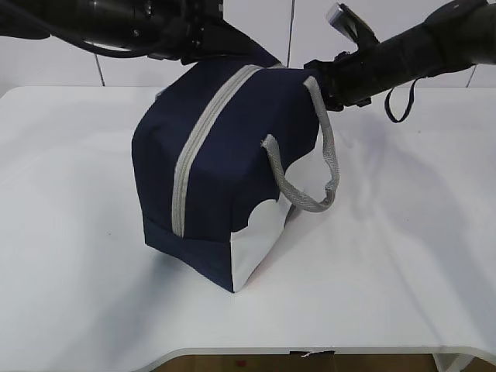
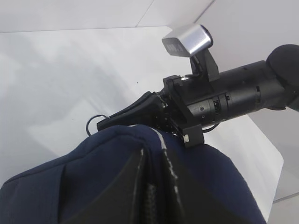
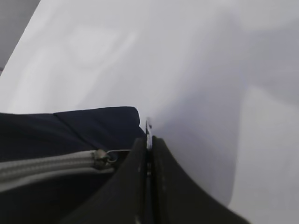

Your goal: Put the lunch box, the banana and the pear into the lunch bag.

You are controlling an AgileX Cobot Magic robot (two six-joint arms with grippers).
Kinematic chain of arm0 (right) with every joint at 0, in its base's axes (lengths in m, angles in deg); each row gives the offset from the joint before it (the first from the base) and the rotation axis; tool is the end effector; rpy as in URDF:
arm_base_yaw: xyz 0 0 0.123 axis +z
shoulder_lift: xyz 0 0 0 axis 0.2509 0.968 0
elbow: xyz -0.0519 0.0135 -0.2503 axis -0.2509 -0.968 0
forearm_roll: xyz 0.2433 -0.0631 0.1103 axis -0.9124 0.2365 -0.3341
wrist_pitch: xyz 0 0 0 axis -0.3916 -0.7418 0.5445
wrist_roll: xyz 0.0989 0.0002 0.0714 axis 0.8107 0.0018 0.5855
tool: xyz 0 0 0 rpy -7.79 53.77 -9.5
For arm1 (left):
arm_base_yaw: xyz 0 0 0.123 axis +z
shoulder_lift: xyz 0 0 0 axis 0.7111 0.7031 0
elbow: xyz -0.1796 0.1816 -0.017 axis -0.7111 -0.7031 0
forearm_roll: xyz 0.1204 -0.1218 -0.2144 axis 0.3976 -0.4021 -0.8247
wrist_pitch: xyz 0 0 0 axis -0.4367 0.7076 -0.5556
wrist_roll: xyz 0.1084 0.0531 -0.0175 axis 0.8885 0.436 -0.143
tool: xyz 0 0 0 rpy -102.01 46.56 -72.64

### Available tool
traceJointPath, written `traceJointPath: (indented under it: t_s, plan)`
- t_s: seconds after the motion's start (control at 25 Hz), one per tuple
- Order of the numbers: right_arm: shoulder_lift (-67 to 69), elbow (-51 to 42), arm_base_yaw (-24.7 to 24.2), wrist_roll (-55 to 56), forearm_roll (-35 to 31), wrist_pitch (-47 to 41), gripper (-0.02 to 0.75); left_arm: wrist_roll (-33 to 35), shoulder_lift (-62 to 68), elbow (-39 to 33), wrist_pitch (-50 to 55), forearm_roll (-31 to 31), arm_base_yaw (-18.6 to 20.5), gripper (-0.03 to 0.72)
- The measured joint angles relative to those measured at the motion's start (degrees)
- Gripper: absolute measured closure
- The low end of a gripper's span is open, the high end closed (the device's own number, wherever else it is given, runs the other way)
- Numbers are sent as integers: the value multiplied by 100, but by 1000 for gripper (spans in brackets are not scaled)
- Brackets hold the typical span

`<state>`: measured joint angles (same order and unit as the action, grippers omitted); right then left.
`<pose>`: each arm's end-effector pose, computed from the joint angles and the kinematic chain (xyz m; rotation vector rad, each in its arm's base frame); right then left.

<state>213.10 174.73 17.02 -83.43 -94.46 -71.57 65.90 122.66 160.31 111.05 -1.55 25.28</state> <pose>0.5005 0.1030 0.1631 -0.3703 2.3234 0.9040 0.4229 -0.2338 0.2411 0.4241 2.0438 -1.1069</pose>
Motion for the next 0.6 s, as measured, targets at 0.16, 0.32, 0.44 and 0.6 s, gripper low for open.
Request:
traceJointPath:
  t_s: [0.16, 0.32, 0.44, 0.6]
  plan:
    - [48, 0, -34, -15, -264, -9, 606, 0, -12, 0, 24, -28, 0, 622]
    - [60, 0, -159, -428, -1023, -218, 328, 0, -73, 0, 37, -69, 0, 622]
    - [60, 246, -252, -759, -1539, -541, 231, 13, -96, 0, 37, -94, 0, 622]
    - [60, 998, -313, -843, -1728, -1024, 205, 13, -96, 0, 27, -94, 0, 623]
